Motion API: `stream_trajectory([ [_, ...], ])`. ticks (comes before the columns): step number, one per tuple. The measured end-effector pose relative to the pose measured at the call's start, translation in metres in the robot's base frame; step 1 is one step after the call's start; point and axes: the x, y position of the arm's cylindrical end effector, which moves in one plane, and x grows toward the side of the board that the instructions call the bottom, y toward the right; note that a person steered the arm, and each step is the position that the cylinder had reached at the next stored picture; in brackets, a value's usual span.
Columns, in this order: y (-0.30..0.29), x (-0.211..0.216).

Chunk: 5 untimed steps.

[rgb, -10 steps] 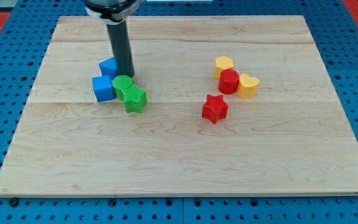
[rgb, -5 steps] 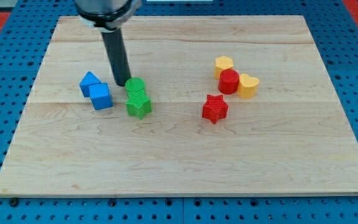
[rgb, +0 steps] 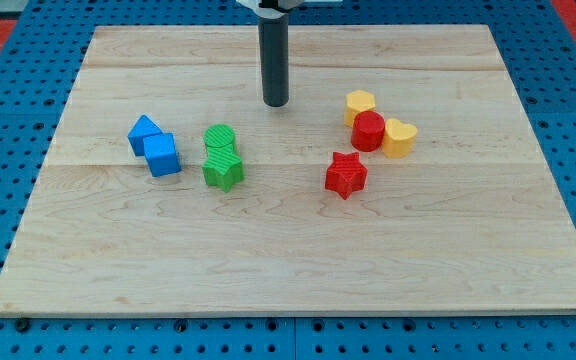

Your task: Slide the green circle into the green star

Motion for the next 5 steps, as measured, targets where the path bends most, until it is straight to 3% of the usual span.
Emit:
stream_trajectory([
  [2,0.000,0.001],
  [4,-0.009,0.127],
  [5,0.057,0.147],
])
